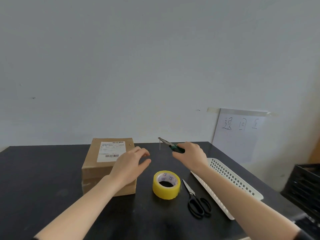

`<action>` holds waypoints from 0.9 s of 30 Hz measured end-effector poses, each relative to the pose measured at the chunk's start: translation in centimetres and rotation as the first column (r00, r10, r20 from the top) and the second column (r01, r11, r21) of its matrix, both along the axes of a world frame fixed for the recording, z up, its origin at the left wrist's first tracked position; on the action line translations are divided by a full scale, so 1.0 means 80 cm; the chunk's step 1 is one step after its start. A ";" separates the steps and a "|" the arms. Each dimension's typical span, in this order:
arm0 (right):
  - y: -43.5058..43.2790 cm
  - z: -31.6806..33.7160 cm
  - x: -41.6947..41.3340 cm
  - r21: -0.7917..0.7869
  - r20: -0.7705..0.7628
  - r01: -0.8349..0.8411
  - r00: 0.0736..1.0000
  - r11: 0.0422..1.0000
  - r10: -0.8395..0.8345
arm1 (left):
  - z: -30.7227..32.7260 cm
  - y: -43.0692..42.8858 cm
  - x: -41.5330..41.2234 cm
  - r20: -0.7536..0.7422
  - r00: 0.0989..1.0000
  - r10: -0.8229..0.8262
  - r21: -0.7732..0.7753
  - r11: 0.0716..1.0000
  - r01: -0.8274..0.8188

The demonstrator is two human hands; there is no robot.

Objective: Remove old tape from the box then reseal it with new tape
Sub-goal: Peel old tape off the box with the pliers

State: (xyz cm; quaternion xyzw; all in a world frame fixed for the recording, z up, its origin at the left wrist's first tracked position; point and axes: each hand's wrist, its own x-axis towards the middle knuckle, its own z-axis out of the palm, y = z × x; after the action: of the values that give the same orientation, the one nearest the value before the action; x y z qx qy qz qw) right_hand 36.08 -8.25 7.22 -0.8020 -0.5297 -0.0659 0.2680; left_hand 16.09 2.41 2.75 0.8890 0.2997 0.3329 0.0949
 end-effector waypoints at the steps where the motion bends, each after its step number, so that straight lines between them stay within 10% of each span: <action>1: -0.007 0.001 0.006 -0.004 -0.015 0.021 1.000 1.000 -0.022 | -0.001 -0.003 0.008 -0.004 1.000 -0.022 0.008 1.000 0.022; 27: -0.162 -0.014 0.153 -0.343 0.008 0.399 0.907 0.850 -0.422 | -0.025 -0.070 0.135 -0.038 0.953 -0.301 -0.004 0.954 0.301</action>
State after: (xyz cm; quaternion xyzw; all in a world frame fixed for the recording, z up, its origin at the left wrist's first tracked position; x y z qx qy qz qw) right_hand 48.32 -21.22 6.10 -0.9321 -0.3401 -0.0028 0.1243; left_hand 26.90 -3.23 0.72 0.9305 0.1622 0.2980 0.1382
